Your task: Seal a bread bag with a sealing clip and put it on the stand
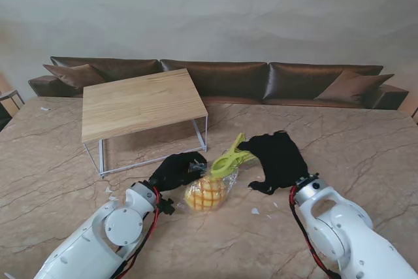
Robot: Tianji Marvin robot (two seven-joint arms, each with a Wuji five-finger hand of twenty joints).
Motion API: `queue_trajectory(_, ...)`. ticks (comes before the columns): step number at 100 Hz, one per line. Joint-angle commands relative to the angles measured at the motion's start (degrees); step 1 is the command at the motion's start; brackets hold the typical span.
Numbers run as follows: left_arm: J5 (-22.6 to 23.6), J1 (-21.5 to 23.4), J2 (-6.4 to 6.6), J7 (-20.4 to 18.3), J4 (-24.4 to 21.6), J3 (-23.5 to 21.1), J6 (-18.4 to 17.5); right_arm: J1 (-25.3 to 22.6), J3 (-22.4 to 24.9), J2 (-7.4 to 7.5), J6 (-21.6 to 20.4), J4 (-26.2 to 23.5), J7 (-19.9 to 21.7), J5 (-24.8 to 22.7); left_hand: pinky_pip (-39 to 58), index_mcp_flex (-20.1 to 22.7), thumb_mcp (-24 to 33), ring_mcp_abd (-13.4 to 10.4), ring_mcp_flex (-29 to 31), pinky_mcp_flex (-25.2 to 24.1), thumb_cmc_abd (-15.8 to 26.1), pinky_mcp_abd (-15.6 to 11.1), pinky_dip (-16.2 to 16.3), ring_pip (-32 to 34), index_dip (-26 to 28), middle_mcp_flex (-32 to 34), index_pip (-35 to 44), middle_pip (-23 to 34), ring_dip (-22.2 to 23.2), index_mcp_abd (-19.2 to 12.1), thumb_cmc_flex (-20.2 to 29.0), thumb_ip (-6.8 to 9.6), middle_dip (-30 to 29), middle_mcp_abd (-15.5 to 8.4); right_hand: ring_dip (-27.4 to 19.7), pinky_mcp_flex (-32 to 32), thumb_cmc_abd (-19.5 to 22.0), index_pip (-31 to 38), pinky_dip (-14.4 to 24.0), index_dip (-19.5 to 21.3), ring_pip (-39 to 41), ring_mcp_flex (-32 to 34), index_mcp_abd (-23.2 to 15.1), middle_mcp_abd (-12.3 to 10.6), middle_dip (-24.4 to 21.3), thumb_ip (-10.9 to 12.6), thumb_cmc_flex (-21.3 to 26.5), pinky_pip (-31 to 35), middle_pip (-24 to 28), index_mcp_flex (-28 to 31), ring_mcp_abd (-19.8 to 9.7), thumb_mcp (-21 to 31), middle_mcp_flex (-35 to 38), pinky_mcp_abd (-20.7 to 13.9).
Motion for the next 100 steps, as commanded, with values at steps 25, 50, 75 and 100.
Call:
queue_trajectory(25,1.16,1.61,0.52,-0.09,-3.28,-2.10,-0.42,-5.93,7.34,-1.33,5.18,-2.36,-0.38,3.98,1.56,1.14,-1.36,1.00,1.25,-0.18,5.27,0.89,1.14,1.00,5.61,-0.12,4.28,4.54,0.64,-6.17,2.80,-1.62,1.18,-3.91,-2.91,-2.41,1.48,-2.43,-8.68,-2.05,-0.87,-4.25,5.38,3.29,-1.19,1.26,-1.22,-2.44,-2.97,-2.90,-2.06,-2.09,-3.31,-3.84)
queue_trajectory(50,1.02,2.59,0.70,-0.29,-7.52,-4.64,1.00,-4.67,6.52,-1.65,6.79,2.86,0.72,8.77,0.93,1.16,-1.40,0.53,1.33,-0.32,5.27,0.72,0.86,0.39,6.12,0.06,4.11,4.78,0.22,-6.23,2.87,-1.59,1.38,-4.33,-3.27,-3.17,1.26,-3.25,-9.96,-2.56,-0.70,-5.57,6.28,3.84,-1.21,1.47,-0.30,-2.42,-2.98,-3.03,-2.22,-2.34,-4.68,-4.03)
queue_trajectory(75,0.17,1.43,0.69,-1.12,-11.74,-7.15,4.65,-2.15,3.92,-1.72,6.98,7.55,1.74,12.23,0.89,1.30,-1.17,0.43,1.79,-0.28,5.10,0.70,0.82,0.10,6.32,0.43,3.86,4.63,-0.02,-6.29,2.67,-1.64,1.37,-5.48,-3.44,-4.22,2.26,-3.53,-10.69,-2.72,-0.69,-6.92,4.73,3.34,-1.47,1.85,1.62,-2.36,-3.44,-2.82,-2.28,-3.25,-5.65,-3.63)
queue_trajectory(100,-2.17,-3.16,0.28,-2.05,-13.80,-9.21,10.44,0.54,1.57,-1.89,6.45,11.66,0.54,14.25,0.67,1.36,-0.72,0.45,1.63,0.08,4.95,0.42,0.55,-0.41,6.39,0.76,3.77,4.28,-0.29,-6.27,2.48,-1.70,1.36,-5.54,-3.37,-4.42,2.75,-3.52,-10.98,-2.58,-0.64,-7.11,4.77,3.13,-1.37,2.25,2.87,-2.20,-3.12,-2.47,-2.55,-3.96,-5.67,-3.63)
